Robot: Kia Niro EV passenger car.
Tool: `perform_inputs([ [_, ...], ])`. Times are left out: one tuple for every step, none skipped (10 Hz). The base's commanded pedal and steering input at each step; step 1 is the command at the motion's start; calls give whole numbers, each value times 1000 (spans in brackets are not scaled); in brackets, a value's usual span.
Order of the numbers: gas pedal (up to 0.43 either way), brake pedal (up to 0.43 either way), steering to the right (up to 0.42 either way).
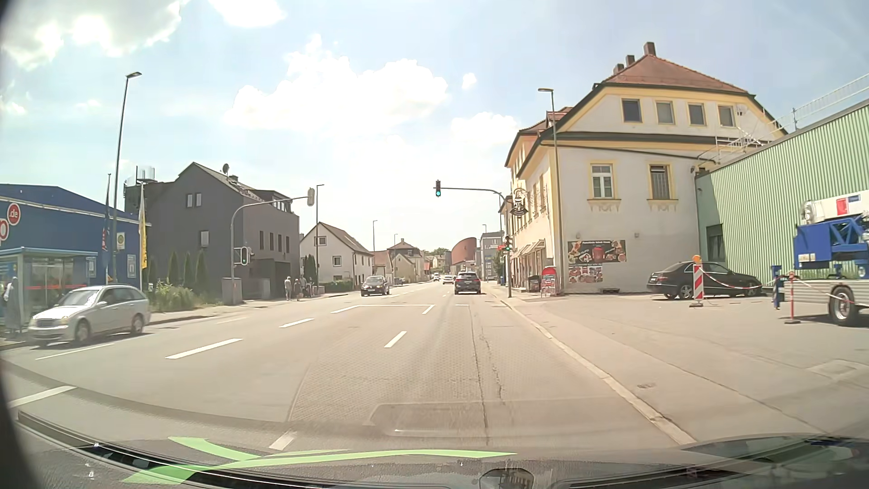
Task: Follow the waypoints while adhering to traffic rules and regulations
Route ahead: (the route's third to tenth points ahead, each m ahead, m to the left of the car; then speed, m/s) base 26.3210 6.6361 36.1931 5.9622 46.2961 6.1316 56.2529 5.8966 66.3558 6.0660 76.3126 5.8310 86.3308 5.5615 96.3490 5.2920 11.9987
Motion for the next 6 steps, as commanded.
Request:
perform_inputs([
  [169, 0, -5],
  [169, 0, -5],
  [169, 0, -5],
  [169, 0, -5],
  [169, 0, -5],
  [169, 0, -5],
])
